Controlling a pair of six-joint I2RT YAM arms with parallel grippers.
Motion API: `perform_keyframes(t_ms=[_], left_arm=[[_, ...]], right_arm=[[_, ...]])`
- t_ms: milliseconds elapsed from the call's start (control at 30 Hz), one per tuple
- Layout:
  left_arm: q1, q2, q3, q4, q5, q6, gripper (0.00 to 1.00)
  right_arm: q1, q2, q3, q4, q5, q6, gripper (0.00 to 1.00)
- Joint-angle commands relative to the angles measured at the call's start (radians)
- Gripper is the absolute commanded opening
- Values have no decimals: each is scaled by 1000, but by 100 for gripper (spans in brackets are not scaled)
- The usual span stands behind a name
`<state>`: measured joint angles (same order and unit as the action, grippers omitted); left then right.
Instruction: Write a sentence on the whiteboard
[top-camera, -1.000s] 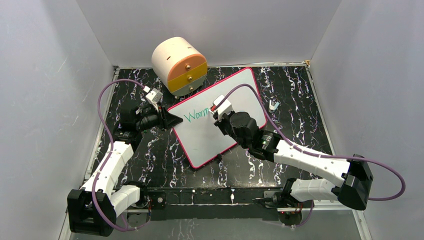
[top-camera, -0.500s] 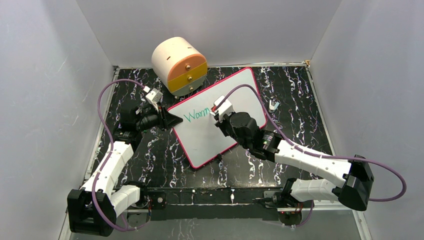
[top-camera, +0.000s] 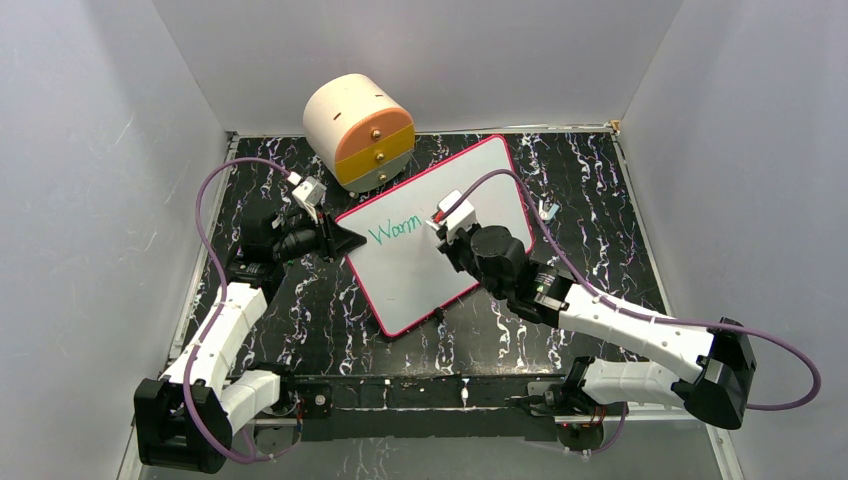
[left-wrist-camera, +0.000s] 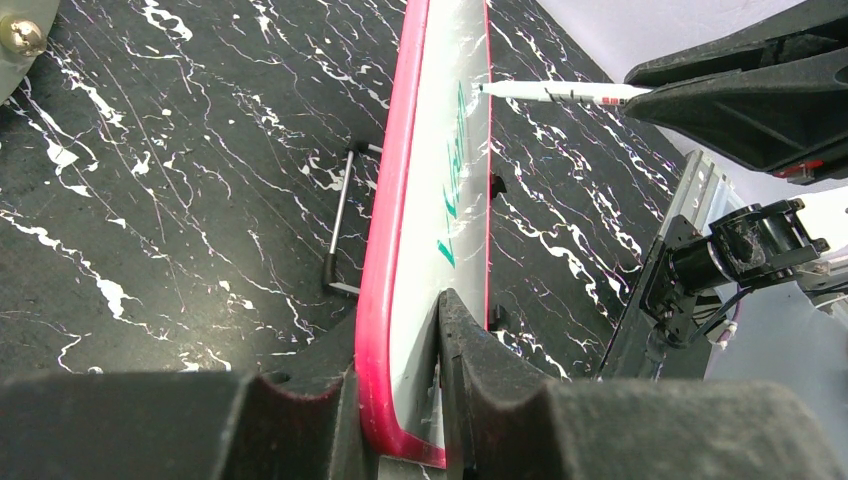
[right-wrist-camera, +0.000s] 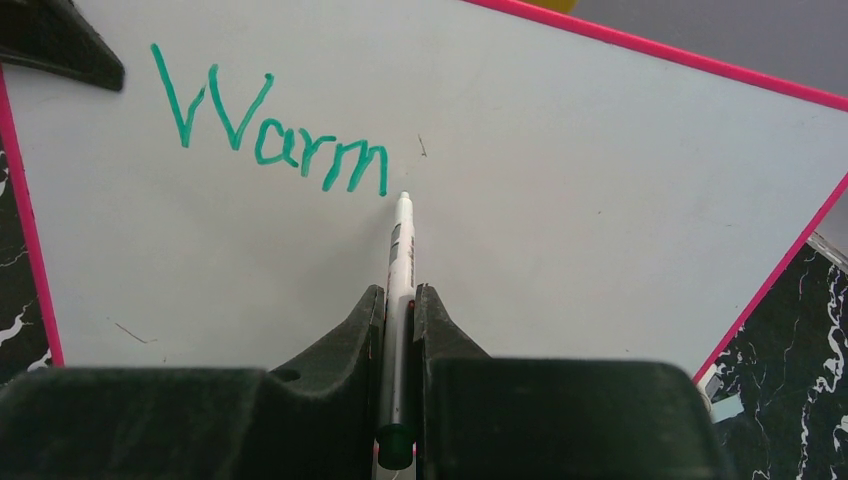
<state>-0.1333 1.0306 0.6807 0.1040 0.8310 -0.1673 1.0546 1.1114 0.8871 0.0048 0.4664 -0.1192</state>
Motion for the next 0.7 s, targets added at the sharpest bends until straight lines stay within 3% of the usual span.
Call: perform_keyframes(t_ms=[0, 667], left_arm=[[-25, 44, -53, -160, -130, 193, 0], [-25, 42, -54, -159, -127, 193, 0]], right_arm=[[-10, -16, 9, 95, 19, -10, 0], [-16, 29, 19, 144, -19, -3, 0]])
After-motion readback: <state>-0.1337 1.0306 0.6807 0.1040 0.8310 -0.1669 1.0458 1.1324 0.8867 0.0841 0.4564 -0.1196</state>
